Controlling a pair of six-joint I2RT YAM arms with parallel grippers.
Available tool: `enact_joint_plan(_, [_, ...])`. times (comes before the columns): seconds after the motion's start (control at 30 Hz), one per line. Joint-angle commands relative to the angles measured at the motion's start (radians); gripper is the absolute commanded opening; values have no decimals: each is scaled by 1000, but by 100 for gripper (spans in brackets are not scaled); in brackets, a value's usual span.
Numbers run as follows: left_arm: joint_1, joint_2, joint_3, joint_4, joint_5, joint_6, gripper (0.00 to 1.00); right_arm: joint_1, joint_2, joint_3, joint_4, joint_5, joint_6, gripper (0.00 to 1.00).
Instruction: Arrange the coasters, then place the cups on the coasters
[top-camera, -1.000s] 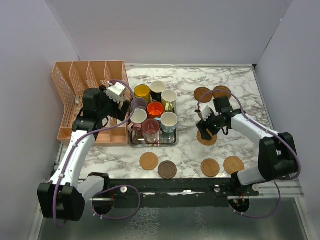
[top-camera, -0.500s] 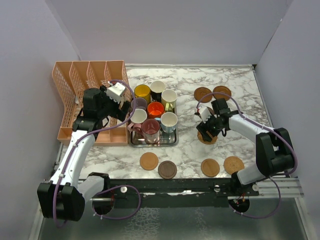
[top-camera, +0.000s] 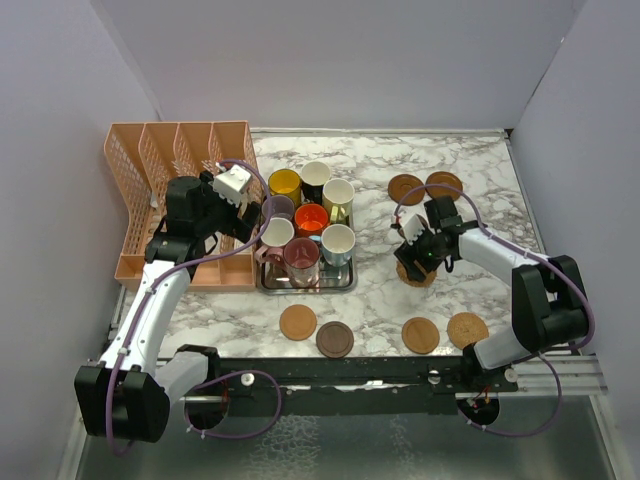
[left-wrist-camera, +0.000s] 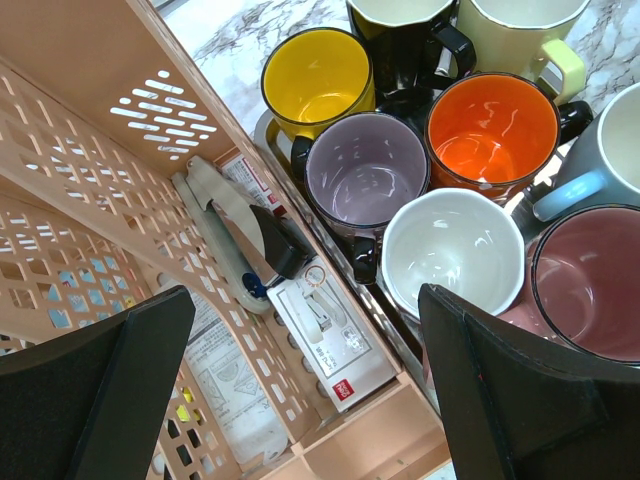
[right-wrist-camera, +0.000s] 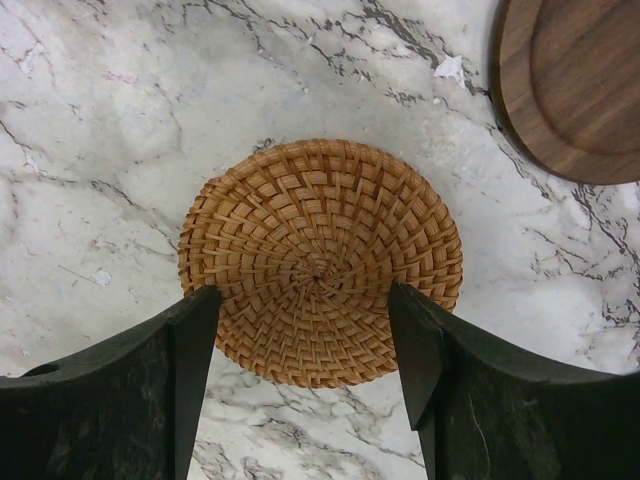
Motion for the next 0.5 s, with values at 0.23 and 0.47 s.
enact_joint_plan(0.23, [-2, -14, 4, -1, 21, 1, 99, -42, 24, -8, -38, 44, -52, 68])
enact_joint_plan(0.47, [-3, -17, 4, -1, 20, 1, 99, -49, 47, 1, -26, 51, -50, 68])
